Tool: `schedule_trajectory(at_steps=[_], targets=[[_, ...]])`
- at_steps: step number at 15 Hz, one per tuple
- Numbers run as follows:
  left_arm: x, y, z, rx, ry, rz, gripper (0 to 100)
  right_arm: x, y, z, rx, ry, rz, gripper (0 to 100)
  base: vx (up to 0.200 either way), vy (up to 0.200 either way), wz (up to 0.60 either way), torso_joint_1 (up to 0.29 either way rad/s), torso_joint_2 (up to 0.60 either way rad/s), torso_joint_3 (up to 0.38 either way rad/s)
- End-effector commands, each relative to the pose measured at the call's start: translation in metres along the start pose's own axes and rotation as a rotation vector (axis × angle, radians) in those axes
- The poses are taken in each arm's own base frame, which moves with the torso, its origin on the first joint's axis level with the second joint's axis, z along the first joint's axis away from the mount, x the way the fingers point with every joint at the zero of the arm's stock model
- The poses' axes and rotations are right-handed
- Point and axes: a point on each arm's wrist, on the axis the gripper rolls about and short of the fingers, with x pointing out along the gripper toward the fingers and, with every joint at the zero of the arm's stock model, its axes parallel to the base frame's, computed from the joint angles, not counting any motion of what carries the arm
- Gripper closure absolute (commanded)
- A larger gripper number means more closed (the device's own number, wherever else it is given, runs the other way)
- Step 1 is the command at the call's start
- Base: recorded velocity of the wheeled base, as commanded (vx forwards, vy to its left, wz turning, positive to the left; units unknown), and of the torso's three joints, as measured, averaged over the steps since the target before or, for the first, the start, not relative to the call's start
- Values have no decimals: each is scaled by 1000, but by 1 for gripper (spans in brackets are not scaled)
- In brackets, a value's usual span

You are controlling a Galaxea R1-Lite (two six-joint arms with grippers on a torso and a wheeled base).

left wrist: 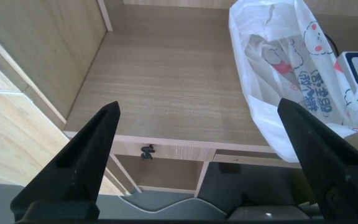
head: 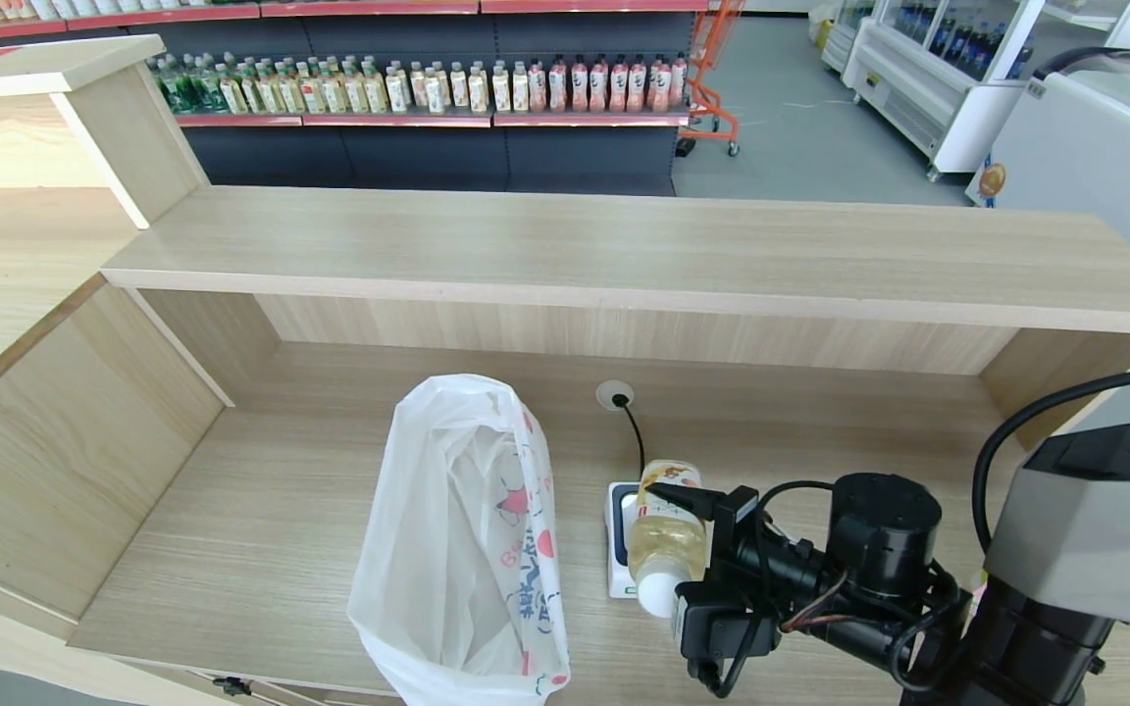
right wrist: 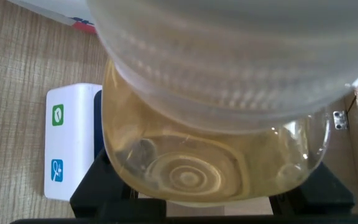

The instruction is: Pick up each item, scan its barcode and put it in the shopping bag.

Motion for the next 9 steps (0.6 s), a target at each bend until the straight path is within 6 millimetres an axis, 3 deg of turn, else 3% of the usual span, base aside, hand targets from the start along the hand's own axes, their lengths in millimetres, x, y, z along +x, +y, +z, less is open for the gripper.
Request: schedule_trajectory(at_steps=[1,9], targets=[[0,0,0,0,0,0,0,0,1,0,0,4,2,100,0,0,0,0,0,0],[0,0,0,8,0,0,0,0,1,2,8,20,-3,100,0,0,0,0,0,0]])
